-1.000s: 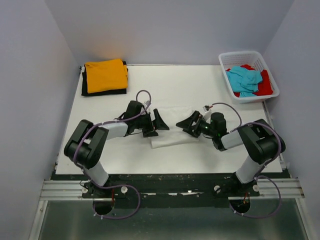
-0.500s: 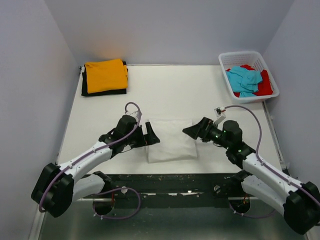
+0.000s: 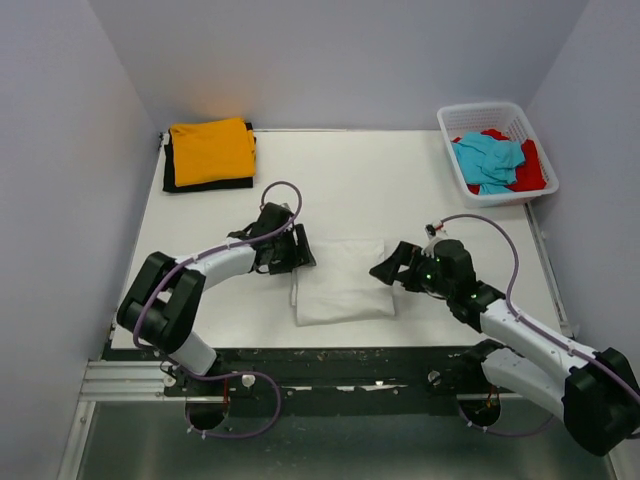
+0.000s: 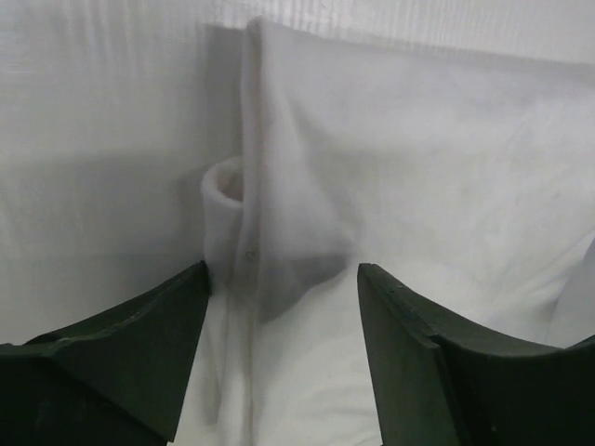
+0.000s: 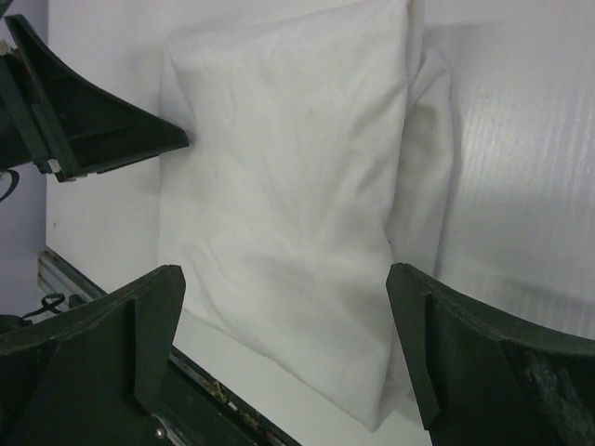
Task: Fold and stack the t-shirts
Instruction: Put the neatly folded tshirt into the corner of the board with the left arm
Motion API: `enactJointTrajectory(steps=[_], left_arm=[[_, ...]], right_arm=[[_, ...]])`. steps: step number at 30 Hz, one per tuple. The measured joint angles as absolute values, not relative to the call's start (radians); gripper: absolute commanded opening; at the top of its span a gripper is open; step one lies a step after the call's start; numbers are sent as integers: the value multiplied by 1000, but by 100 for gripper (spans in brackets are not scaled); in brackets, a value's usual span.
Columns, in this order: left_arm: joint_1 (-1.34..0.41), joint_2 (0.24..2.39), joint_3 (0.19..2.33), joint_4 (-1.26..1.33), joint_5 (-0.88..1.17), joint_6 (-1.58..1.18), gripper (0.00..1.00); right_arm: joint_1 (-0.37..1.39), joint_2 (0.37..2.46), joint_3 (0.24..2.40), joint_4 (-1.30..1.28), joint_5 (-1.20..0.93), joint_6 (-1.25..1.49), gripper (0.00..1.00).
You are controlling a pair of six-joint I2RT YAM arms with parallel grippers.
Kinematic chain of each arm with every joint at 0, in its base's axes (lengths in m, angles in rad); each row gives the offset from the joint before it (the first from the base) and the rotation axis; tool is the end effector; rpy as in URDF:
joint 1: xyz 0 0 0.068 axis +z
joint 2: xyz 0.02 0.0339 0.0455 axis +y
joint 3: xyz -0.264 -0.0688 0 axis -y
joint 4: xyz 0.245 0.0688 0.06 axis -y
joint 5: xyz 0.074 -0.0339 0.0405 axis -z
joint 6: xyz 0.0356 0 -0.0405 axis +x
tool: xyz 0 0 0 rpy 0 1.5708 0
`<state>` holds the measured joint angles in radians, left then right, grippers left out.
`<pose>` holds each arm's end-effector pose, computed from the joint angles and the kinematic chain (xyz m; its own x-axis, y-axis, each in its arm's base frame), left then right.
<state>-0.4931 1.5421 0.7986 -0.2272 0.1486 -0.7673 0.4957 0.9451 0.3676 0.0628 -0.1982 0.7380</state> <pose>0.2574 -0.1443 0.1656 -0.8994 -0.2961 -0.3217 -0.1147 0.8698 -0.4800 0.1710 0.1004 0.1904 -0.7355 0.3522 -0.5787 -0.1652 0.7353 0.6574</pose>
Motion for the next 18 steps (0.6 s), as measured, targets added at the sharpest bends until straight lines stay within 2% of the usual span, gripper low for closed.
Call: enactJointTrajectory(steps=[4, 6, 7, 13, 18], left_arm=[[-537, 1594, 813, -163, 173, -785, 33], [-587, 1621, 829, -156, 171, -797, 15], [-612, 1637, 840, -158, 167, -803, 2], [-690, 1717, 970, -286, 75, -837, 0], [-701, 1793, 1152, -487, -113, -785, 0]], right_arm=[[496, 942, 368, 55, -180, 722, 100], [496, 932, 368, 53, -168, 714, 100], [496, 925, 368, 53, -163, 710, 100], [496, 895, 368, 50, -128, 691, 100], [496, 895, 367, 47, -106, 673, 100]])
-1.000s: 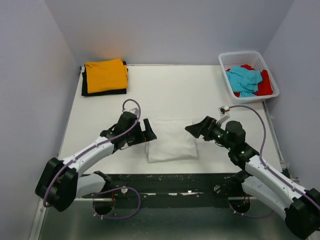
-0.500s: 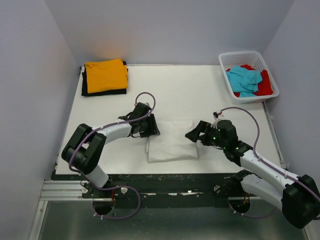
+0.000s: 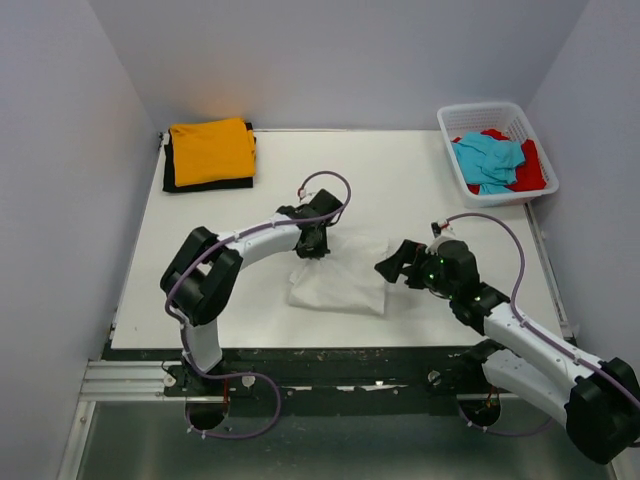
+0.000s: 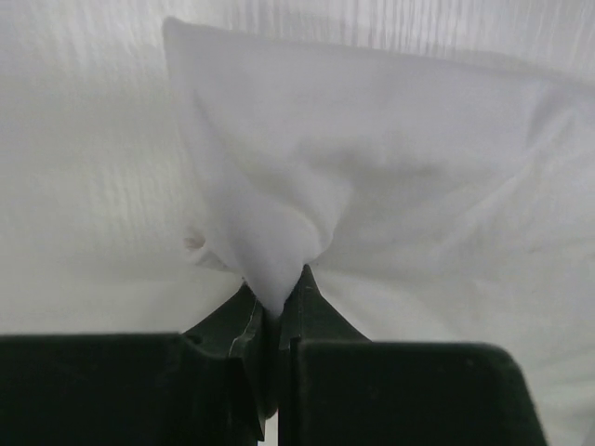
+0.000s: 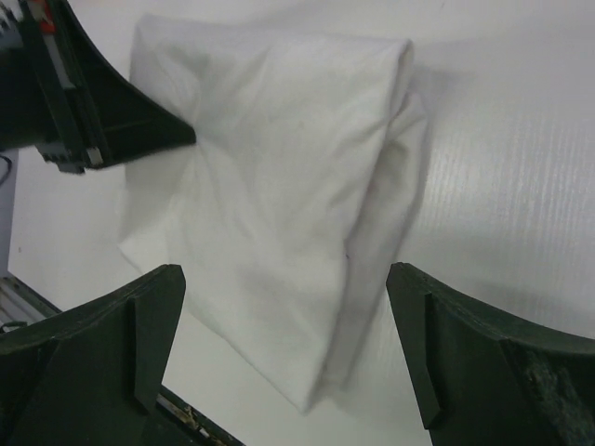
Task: Fold and stack the t-shirts
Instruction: Put the neatly folded tshirt into the corner of the board with the left arm
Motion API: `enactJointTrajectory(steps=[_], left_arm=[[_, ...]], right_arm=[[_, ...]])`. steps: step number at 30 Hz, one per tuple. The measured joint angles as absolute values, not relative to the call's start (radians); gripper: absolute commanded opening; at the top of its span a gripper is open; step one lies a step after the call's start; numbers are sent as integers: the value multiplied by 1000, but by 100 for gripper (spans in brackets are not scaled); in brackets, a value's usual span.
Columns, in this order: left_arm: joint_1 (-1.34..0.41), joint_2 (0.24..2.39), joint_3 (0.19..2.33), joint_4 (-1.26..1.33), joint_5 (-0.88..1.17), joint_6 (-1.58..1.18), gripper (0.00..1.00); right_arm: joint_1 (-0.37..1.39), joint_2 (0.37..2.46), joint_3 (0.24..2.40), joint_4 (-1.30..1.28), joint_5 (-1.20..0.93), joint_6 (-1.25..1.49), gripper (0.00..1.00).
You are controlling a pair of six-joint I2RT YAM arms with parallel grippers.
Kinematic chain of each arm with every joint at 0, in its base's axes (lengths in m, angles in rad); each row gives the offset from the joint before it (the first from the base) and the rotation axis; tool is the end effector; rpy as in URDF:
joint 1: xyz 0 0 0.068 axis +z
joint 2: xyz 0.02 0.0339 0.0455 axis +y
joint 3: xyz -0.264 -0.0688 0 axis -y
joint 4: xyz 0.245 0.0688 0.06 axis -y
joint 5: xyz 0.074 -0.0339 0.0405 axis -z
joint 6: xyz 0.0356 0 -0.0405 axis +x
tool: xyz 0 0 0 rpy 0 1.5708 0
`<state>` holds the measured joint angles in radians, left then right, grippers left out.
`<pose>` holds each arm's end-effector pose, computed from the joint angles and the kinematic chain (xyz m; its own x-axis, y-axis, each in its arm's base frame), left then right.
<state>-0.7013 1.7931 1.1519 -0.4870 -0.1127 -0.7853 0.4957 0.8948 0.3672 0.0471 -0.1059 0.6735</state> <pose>0.2755 -0.2275 0.1737 -0.9155 -0.1464 -0.3747 -0.0608 0.9711 -0.2309 0.1686 0.0955 0.1974 -0.6642 0.3459 -0.6627 -0.1806 0.7860 0.5913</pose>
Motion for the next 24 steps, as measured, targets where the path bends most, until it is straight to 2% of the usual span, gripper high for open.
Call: enactJointTrajectory(steps=[8, 13, 19, 24], left_arm=[[-613, 1910, 1556, -636, -451, -530, 0], [-494, 1993, 1754, -622, -503, -297, 0], [-353, 2100, 1870, -480, -527, 10, 0], [-305, 2182, 1946, -355, -544, 209, 0]], right_arm=[[496, 879, 354, 25, -52, 636, 100], [496, 857, 344, 23, -4, 625, 100], [496, 858, 328, 33, 45, 611, 100], [496, 941, 323, 56, 52, 602, 100]])
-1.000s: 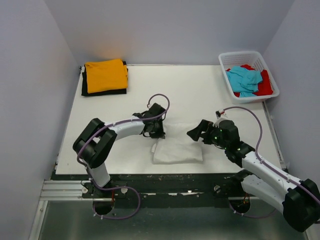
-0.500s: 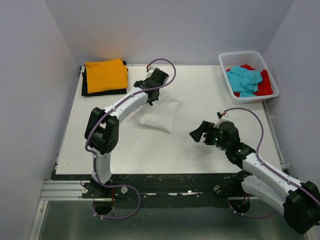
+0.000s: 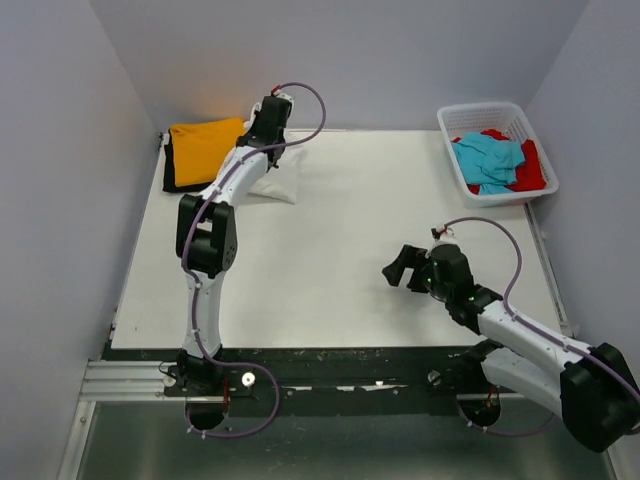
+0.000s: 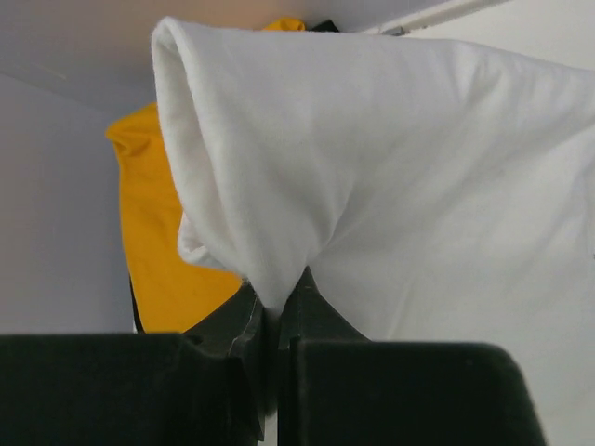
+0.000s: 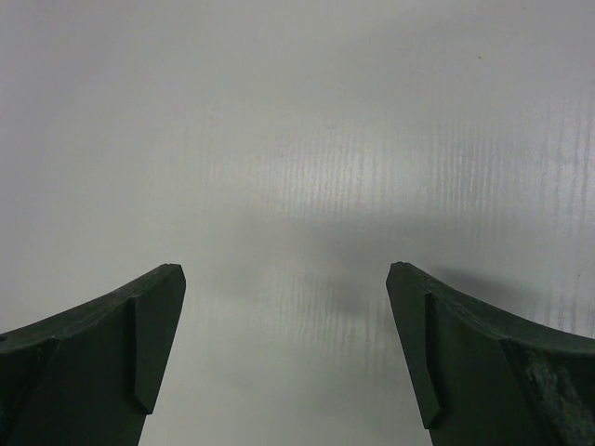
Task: Fold and stack the t-shirts
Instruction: Put the neatly folded tshirt into the corner of the board with the left arm
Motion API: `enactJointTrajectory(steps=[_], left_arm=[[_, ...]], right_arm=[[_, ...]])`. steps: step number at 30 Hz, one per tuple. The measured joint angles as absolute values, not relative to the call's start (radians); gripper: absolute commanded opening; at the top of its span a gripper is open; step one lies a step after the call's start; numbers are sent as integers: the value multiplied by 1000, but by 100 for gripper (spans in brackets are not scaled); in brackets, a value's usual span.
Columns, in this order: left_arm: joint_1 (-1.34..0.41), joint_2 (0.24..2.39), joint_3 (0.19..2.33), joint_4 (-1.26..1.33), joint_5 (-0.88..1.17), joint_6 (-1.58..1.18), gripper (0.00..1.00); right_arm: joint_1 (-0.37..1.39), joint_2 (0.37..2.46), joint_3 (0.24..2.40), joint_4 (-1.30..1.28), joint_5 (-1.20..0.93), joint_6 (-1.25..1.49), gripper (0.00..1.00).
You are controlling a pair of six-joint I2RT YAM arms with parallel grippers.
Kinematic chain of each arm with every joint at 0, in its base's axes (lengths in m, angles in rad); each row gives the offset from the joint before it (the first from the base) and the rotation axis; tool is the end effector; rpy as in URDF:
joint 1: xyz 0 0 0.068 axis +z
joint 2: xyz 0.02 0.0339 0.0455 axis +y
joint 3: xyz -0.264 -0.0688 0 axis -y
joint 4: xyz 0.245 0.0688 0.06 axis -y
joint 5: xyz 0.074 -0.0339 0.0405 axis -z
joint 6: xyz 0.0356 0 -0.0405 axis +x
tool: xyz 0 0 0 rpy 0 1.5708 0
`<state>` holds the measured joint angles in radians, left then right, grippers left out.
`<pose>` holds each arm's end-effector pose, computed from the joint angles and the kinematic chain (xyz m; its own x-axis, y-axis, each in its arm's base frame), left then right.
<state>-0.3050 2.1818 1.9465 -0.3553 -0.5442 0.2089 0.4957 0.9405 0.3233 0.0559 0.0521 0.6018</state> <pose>0.4924 -0.1357 0.2728 -0.5514 0.3596 -0.7528 -0.0398 0.8900 0.4543 0.1695 0.0895 0.1756 -0.6329 0.3005 -0.7135 -0.0945 0.8847 0.4564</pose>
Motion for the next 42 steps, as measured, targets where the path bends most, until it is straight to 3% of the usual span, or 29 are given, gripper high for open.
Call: enactJointTrajectory(steps=[18, 38, 42], left_arm=[[-252, 2093, 2037, -218, -574, 336, 0], [-133, 2154, 2137, -341, -530, 142, 0], [-91, 2199, 2142, -340, -502, 125, 11]], right_arm=[[496, 1034, 323, 83, 59, 583, 100], [496, 1093, 324, 95, 68, 582, 100], [496, 1096, 324, 97, 75, 582, 100]])
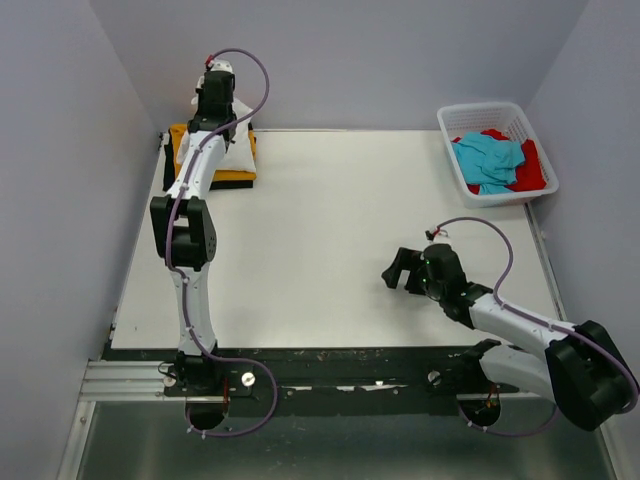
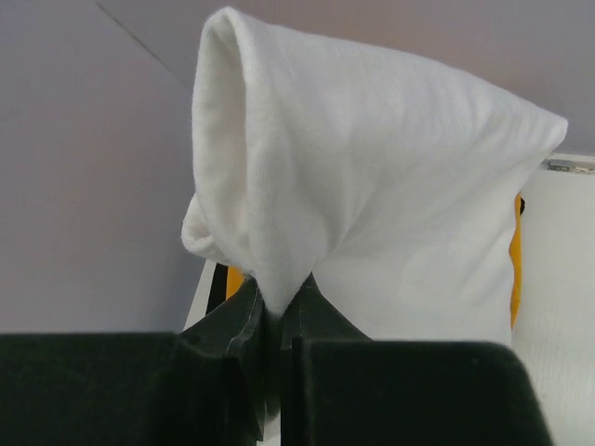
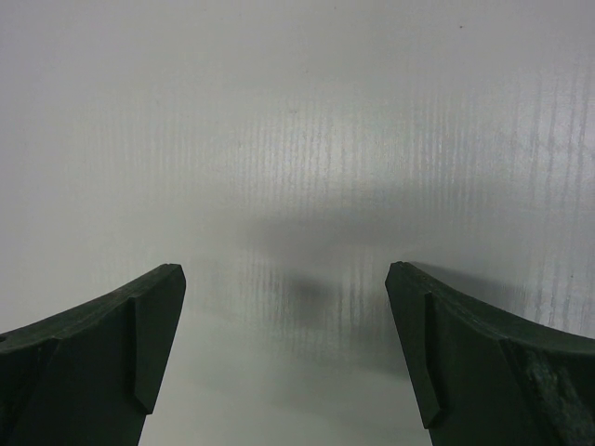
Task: Fold and stack the t-shirts
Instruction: Put the neatly folded tshirt into the corner of the board with the left arm, then reset both arms
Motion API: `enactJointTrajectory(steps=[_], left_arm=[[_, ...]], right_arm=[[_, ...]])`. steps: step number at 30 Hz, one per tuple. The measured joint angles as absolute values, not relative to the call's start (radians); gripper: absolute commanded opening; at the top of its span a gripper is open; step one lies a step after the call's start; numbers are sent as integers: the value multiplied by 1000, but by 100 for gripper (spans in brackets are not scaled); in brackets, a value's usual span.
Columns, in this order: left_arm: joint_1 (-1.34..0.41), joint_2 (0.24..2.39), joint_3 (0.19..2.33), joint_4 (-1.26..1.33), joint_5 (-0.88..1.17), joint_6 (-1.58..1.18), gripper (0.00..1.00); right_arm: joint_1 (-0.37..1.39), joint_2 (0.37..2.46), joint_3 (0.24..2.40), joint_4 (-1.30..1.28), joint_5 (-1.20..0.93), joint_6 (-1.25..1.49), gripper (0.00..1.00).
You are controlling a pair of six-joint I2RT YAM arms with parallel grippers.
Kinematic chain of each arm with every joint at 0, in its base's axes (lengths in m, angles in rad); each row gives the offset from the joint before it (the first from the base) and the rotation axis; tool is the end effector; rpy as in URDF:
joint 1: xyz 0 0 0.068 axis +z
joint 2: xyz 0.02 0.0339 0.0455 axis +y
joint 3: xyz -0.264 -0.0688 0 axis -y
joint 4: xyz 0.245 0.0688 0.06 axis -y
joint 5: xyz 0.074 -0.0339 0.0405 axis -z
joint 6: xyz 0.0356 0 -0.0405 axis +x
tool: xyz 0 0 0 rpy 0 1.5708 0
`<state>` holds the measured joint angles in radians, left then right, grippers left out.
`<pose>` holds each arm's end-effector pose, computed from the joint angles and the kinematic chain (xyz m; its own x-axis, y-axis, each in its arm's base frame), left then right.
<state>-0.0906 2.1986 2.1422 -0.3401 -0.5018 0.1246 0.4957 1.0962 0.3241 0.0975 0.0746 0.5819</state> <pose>0.5195 -0.0300 0.3326 -0.4267 0.1482 -0.8922 -0.3119 0.9018 0.2990 0.1792 0.0939 0.1520 -0.6915 0.2491 -0.6780 -0.0515 0.9192 0.3903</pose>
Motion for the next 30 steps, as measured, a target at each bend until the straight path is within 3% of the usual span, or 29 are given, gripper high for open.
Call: enactJointTrajectory(steps=[1, 2, 4, 5, 17, 21, 30], left_arm=[[-83, 2213, 2151, -341, -502, 120, 18], [-73, 2232, 2165, -341, -502, 110, 30], [-54, 2263, 2189, -343, -501, 83, 88], [-45, 2274, 2198, -345, -499, 72, 98], [-8, 2219, 2259, -469, -427, -69, 99], [-21, 1956, 2012, -485, -344, -177, 99], [-226, 1072, 1121, -247, -126, -447, 99]], right_arm=[[496, 1098, 324, 99, 78, 582, 100], [496, 1100, 324, 102, 82, 582, 100], [496, 1102, 326, 103, 89, 582, 100], [496, 1103, 327, 103, 93, 582, 100], [496, 1051, 366, 40, 140, 639, 100], [496, 953, 374, -11, 163, 665, 100], [496, 711, 375, -147, 240, 708, 100]])
